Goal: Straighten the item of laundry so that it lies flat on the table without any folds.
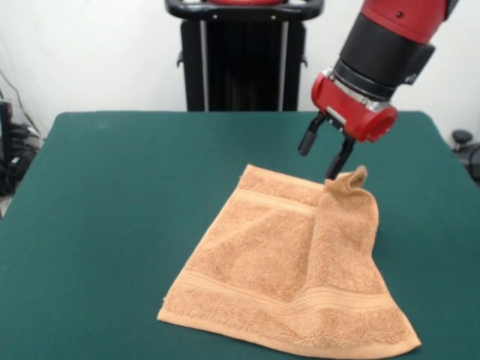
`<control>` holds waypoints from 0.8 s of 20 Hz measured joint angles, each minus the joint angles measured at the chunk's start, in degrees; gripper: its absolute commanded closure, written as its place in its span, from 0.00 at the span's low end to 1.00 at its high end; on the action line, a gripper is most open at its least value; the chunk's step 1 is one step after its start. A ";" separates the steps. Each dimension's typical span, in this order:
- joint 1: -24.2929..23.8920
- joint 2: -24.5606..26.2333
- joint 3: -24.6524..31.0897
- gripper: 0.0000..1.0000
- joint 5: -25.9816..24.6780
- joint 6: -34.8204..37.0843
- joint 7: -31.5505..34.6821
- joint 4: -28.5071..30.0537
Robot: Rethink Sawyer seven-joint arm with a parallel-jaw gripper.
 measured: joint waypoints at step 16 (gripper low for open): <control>-0.27 -0.26 3.88 0.00 -0.01 -0.60 0.00 0.99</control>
